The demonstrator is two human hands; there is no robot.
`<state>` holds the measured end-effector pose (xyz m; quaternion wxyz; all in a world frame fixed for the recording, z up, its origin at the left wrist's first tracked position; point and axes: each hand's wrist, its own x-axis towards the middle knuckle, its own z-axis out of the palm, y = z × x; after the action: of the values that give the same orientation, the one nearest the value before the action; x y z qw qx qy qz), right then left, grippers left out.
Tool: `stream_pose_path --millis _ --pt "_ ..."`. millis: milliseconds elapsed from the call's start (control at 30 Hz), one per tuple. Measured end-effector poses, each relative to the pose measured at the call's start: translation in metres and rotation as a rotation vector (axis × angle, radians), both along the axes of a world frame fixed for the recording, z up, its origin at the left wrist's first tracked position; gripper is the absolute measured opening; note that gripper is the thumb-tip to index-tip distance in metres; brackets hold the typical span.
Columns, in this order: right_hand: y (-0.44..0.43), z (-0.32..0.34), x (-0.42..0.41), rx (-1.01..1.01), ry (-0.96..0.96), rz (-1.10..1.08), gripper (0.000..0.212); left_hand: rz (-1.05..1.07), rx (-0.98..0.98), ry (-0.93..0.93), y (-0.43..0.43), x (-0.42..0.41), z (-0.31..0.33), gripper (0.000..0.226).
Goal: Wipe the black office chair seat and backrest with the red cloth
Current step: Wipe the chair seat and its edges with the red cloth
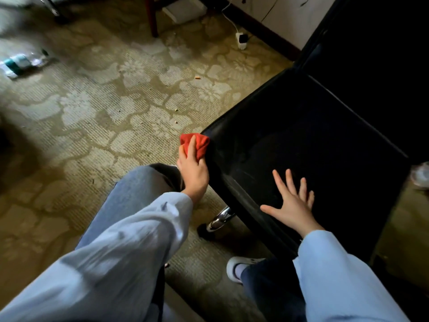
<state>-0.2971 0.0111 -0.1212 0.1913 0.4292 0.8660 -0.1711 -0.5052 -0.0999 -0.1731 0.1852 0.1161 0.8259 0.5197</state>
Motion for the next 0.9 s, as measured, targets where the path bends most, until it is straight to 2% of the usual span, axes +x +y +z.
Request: stream_pose_path --millis 233,400,600,667,767,900 --pt "0.0 -0.009 0.003 0.111 0.022 0.031 0.094 -0.135 -0.023 0.081 -0.008 0.055 -0.003 0.068" --pt "-0.006 -0.013 -0.008 0.141 0.061 -0.013 0.094 -0.285 0.008 0.116 -0.018 0.089 -0.01 0.065" --pt "-0.008 -0.018 -0.038 0.114 0.106 -0.114 0.09 -0.446 0.084 0.057 -0.028 0.102 -0.012 0.066" --pt "-0.007 -0.017 -0.051 0.076 0.113 -0.145 0.089 -0.35 0.177 0.052 -0.025 0.096 -0.003 0.054" --pt "-0.003 -0.012 -0.064 0.024 0.125 -0.151 0.081 -0.088 0.262 0.03 -0.015 0.067 0.008 0.048" --pt "0.012 -0.002 -0.054 -0.005 0.192 -0.058 0.06 0.108 0.228 0.01 0.007 0.014 0.016 0.052"
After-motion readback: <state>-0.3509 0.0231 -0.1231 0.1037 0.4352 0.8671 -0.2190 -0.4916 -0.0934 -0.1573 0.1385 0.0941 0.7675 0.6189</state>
